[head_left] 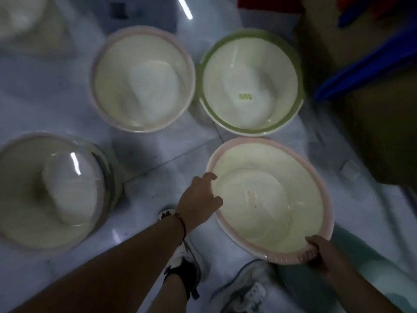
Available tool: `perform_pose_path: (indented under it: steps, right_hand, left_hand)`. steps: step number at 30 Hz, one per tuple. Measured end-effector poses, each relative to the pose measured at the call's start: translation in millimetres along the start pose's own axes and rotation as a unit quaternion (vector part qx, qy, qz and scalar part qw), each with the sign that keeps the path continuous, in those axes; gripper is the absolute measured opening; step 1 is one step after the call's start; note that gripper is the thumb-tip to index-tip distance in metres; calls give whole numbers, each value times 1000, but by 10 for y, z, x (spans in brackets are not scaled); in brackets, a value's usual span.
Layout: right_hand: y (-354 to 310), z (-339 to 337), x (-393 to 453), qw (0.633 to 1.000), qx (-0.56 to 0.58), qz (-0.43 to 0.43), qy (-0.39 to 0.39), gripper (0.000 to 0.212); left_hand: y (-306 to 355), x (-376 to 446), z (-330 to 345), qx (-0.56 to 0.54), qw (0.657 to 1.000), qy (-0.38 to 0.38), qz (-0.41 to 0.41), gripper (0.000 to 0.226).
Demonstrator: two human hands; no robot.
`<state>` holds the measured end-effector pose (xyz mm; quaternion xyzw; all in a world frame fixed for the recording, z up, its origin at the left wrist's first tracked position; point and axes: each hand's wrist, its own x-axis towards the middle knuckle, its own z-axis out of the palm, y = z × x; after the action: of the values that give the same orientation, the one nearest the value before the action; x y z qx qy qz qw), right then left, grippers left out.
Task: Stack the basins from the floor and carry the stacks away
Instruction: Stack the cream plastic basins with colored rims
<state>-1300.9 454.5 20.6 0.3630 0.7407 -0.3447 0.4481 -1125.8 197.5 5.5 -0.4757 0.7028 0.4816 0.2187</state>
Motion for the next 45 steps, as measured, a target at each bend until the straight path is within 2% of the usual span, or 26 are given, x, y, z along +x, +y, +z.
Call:
perform_pose_path:
  steps: [2, 4, 5, 8, 11, 14, 16, 18, 21, 23, 29, 33, 36, 41, 43, 45]
  right_hand:
    - [-217, 114, -433, 998, -48, -24, -30, 17]
    - [-364, 231, -776, 991, -108, -45, -64, 14]
    - [-438, 327, -961, 987, -133, -59, -72, 12]
    - [-669, 691, -1477, 971, -179, -105, -116, 29]
    - [-869, 1227, -1894, 952, -220, -150, -151, 40]
    - [-962, 1879, -2146, 926, -255, -192, -202, 39]
    - [-921, 2369, -2427, 901, -294, -216, -235, 30]
    - [-828, 2861, -2672, 873, -327, -245, -265, 23]
    - [-640, 3566, -2897, 821, -391, -301, -286, 15]
    - [-496, 3961, -2959, 781, -440, -330, -297, 10]
    - [-91, 4775, -2833, 704, -506, -368, -336, 24]
    - [78, 5040, -2509, 661, -549, -374, -350, 26]
    - [107, 5146, -2242, 633, -557, -398, -361, 22]
    - [13, 5276, -1816, 564, -566, -472, -371, 7]
    - [-9, 5349, -1703, 550, -560, -492, -377, 11]
    - [9, 5399, -1587, 518, -578, -511, -369, 20]
  left_hand:
    - [-38, -280, -326, -69, 997, 35, -15, 83]
    - [-121, -579, -643, -148, 985, 81, -44, 85]
    - [-186, -727, -804, -196, 973, 102, -69, 77]
    - [-448, -1141, -1254, -326, 922, 155, -142, 39]
    - [-848, -1500, -1580, -401, 875, 197, -187, 21]
    - [-1328, -1779, -1773, -531, 788, 227, -215, 23]
    - [-1653, -1942, -1840, -606, 726, 235, -224, 25]
    - [-1975, -2044, -1871, -652, 682, 246, -223, 24]
    - [-2376, -2169, -1857, -717, 604, 275, -211, 15]
    - [-2583, -2225, -1787, -755, 549, 294, -203, 19]
    - [-2961, -2252, -1411, -803, 469, 328, -169, 27]
    - [-3113, -2086, -1178, -799, 438, 372, -179, 34]
    - [-3082, -1883, -990, -779, 445, 400, -189, 32]
    - [-3032, -1442, -741, -673, 524, 457, -253, 28]
    - [-3111, -1308, -727, -619, 554, 485, -273, 28]
    - [-3185, -1211, -684, -574, 580, 495, -300, 28]
